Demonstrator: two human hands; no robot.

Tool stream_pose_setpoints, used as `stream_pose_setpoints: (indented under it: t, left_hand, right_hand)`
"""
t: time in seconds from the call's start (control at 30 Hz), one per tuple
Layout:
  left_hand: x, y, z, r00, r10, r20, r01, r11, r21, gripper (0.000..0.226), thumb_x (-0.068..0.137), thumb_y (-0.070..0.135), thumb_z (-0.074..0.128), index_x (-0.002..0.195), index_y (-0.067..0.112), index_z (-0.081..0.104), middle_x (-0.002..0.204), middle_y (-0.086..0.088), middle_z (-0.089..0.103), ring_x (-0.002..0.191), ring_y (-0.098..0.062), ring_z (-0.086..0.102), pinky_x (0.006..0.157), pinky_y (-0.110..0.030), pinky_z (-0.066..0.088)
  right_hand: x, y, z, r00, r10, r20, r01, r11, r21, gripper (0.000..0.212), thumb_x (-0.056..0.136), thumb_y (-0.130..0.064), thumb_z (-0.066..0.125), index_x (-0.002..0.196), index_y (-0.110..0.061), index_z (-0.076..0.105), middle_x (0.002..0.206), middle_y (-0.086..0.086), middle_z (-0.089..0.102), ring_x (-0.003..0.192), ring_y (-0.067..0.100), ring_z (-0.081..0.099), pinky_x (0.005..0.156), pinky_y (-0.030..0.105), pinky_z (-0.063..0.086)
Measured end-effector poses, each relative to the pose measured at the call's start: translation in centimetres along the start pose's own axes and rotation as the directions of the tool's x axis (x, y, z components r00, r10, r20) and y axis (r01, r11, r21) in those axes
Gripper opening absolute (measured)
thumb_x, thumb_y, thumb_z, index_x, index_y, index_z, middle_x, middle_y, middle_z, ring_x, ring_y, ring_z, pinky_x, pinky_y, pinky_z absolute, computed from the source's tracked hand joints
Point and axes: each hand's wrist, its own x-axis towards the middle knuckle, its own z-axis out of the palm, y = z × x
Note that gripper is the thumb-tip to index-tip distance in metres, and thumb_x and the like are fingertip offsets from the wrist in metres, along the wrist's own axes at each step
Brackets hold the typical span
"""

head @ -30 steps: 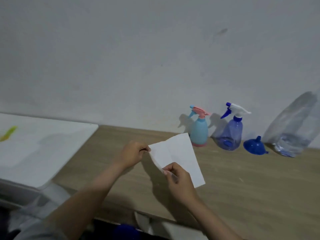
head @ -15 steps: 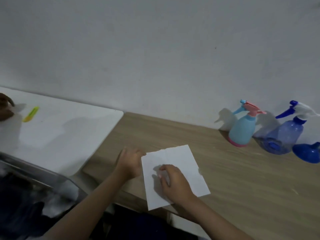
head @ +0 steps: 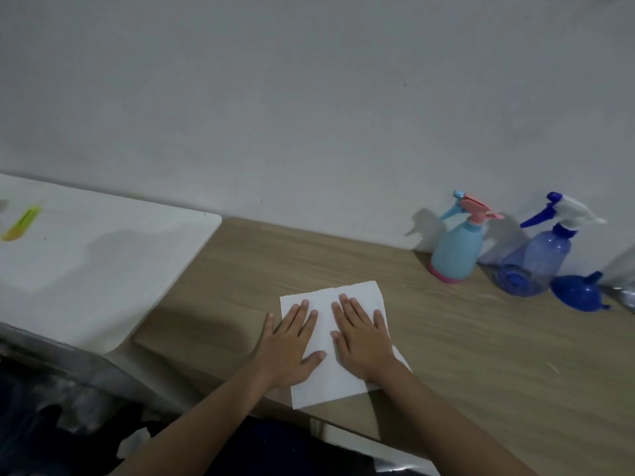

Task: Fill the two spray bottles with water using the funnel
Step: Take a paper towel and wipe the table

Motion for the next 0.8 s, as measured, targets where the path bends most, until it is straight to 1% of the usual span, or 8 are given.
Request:
stream_pose_setpoints:
  t: [0.03,0.13,0.2,0.37,0.47,0.5,0.63,0.8]
  left_hand:
    - [0.6,0.7,0.1,1.000,0.018,-0.010,-0.018,1.000,-0.001,0.091,0.074,0.073,-0.006,0.149,0.023,-0.017,0.156,0.002,-0.026,0.145,-0.018,-0.019,0.114,-0.056,-0.006]
    - [2.3,3.0,-0.2,0.997,0.068,-0.031,-0.068,0.998,0.003,0.095,0.070,0.074,-0.014,0.150,0.023,-0.017,0.156,0.001,-0.025,0.145,-0.019,-0.019,0.114,-0.056,-0.005]
    - [3.5,4.5,-0.3,0.994,0.099,-0.038,-0.098,0.995,0.023,0.097,0.068,0.073,-0.017,0.150,0.022,-0.015,0.157,0.000,-0.024,0.146,-0.019,-0.018,0.114,-0.056,-0.004]
    - [6.9,8.0,-0.7,0.988,0.152,-0.041,-0.150,0.988,0.044,0.097,0.068,0.073,-0.016,0.151,0.023,-0.012,0.158,0.000,-0.021,0.147,-0.019,-0.014,0.114,-0.057,-0.001]
    - [8.9,9.4,-1.0,0.982,0.185,-0.035,-0.183,0.981,0.069,0.090,0.077,0.074,-0.007,0.151,0.023,-0.011,0.158,0.000,-0.020,0.147,-0.018,-0.013,0.113,-0.059,0.000]
    - [9.6,9.8,-1.1,0.979,0.199,-0.036,-0.195,0.978,0.078,0.087,0.079,0.071,-0.003,0.151,0.024,-0.011,0.158,0.001,-0.020,0.147,-0.018,-0.012,0.113,-0.060,0.001]
    - [12.0,11.4,-1.6,0.962,0.270,-0.040,-0.264,0.957,0.116,0.081,0.085,0.066,0.010,0.152,0.025,-0.007,0.159,0.003,-0.017,0.147,-0.016,-0.010,0.112,-0.061,0.001]
    - [13.9,14.7,-1.6,0.931,0.363,-0.048,-0.356,0.927,0.117,0.079,0.086,0.066,0.013,0.152,0.026,-0.005,0.159,0.004,-0.015,0.147,-0.016,-0.009,0.112,-0.062,-0.001]
  right_hand:
    - [-0.4,0.7,-0.2,1.000,0.009,-0.003,-0.009,1.000,0.002,0.068,0.090,-0.051,0.004,0.153,-0.024,-0.002,0.160,-0.005,-0.009,0.148,0.012,-0.008,0.117,0.050,-0.003]
    - [-1.4,3.0,-1.0,0.999,0.042,0.003,-0.043,0.999,0.025,0.064,0.097,-0.045,0.018,0.153,-0.021,-0.002,0.160,-0.005,-0.011,0.147,0.011,-0.010,0.119,0.050,-0.002]
    - [-2.0,4.7,-1.6,0.998,0.067,-0.002,-0.066,0.997,0.038,0.064,0.098,-0.043,0.022,0.153,-0.020,-0.002,0.160,-0.004,-0.010,0.147,0.011,-0.010,0.120,0.048,-0.004]
    - [-2.9,8.6,-2.5,0.987,0.156,-0.025,-0.154,0.987,0.047,0.065,0.097,-0.046,0.018,0.152,-0.020,-0.004,0.161,-0.003,-0.010,0.147,0.012,-0.010,0.116,0.043,-0.007]
    - [-3.0,10.3,-2.7,0.976,0.211,-0.052,-0.208,0.976,0.061,0.077,0.084,-0.055,0.001,0.152,-0.020,-0.002,0.161,-0.003,-0.008,0.148,0.013,-0.007,0.117,0.043,-0.004]
    - [-3.1,10.9,-2.8,0.971,0.230,-0.063,-0.226,0.972,0.069,0.078,0.083,-0.055,0.001,0.153,-0.019,-0.001,0.161,-0.002,-0.008,0.148,0.013,-0.007,0.117,0.043,-0.004]
    - [-3.7,13.1,-3.3,0.951,0.296,-0.091,-0.288,0.954,0.085,0.065,0.097,-0.045,0.021,0.153,-0.019,-0.001,0.161,-0.001,-0.008,0.148,0.014,-0.008,0.117,0.043,-0.005]
    - [-5.6,16.2,-3.7,0.928,0.357,-0.108,-0.349,0.933,0.083,0.065,0.098,-0.046,0.021,0.153,-0.020,-0.002,0.161,-0.001,-0.008,0.148,0.014,-0.009,0.117,0.045,-0.003]
